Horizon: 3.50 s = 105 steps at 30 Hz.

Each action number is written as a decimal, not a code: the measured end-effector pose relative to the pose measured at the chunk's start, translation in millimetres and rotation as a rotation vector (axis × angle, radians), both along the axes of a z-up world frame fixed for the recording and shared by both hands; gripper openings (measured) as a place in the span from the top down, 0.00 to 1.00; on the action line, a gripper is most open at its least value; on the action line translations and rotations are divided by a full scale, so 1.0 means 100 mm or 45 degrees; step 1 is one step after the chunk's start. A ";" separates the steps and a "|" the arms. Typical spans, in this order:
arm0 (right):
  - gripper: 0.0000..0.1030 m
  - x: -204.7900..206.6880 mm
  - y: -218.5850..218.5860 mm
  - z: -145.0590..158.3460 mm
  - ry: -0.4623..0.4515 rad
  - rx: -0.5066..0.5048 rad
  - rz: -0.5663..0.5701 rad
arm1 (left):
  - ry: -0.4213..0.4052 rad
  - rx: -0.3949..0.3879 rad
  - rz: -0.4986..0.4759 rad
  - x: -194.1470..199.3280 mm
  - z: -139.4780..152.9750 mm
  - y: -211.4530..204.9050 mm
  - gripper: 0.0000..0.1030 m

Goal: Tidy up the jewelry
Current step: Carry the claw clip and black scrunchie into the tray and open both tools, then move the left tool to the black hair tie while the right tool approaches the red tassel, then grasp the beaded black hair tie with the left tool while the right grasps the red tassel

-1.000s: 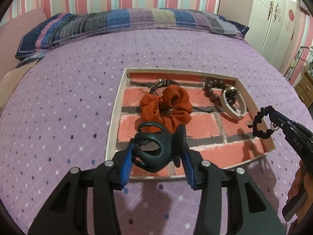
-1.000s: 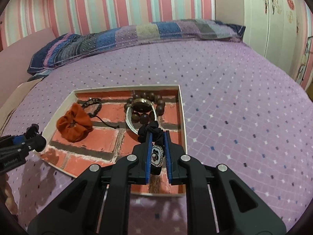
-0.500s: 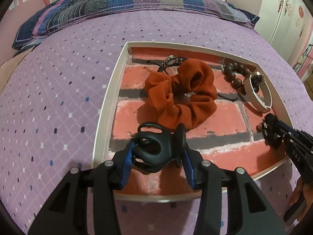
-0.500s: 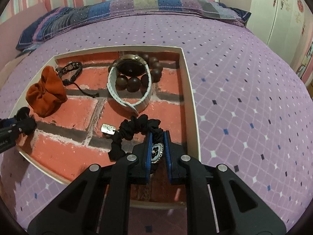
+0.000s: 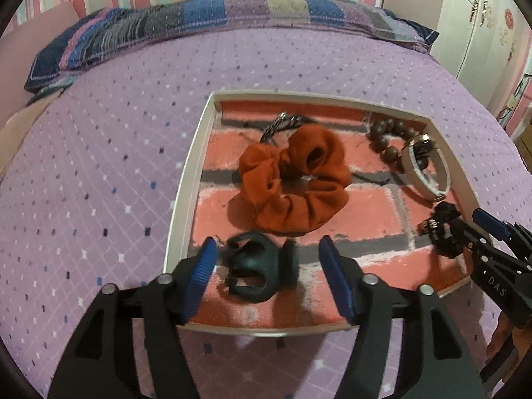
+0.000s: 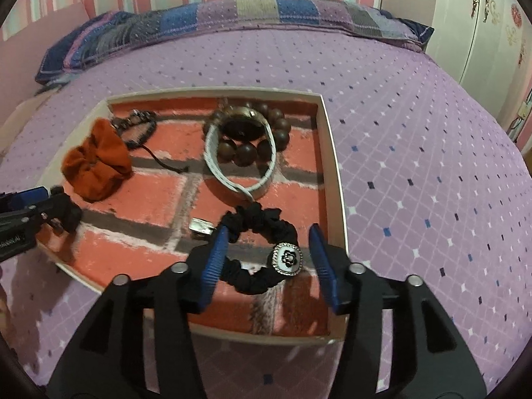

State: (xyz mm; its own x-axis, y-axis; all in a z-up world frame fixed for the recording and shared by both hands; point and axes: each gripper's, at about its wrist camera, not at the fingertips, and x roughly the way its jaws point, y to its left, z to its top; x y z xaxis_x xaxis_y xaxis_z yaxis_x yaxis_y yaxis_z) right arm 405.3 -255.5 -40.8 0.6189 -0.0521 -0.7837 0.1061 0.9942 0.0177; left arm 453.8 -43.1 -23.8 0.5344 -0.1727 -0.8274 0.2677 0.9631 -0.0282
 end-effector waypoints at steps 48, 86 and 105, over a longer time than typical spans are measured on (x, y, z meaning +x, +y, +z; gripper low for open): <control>0.33 -2.24 0.66 -0.16 -0.045 -0.039 0.188 | 0.068 -0.134 0.043 -2.30 -0.23 0.51 0.57; 0.96 -2.22 0.53 -0.13 -0.091 0.010 0.208 | 0.018 -0.301 0.096 -2.27 0.02 0.91 0.79; 0.95 -2.17 0.51 -0.18 -0.062 0.045 0.215 | 0.179 -0.409 0.185 -2.06 -0.22 1.29 0.76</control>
State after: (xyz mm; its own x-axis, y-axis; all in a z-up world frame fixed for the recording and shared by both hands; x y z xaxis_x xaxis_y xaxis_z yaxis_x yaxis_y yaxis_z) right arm 188.1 -204.3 -58.7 0.6539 0.0829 -0.7520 -0.0643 0.9965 0.0539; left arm 248.3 85.5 -45.8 0.4576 -0.3659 -0.8104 0.1011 0.9269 -0.3615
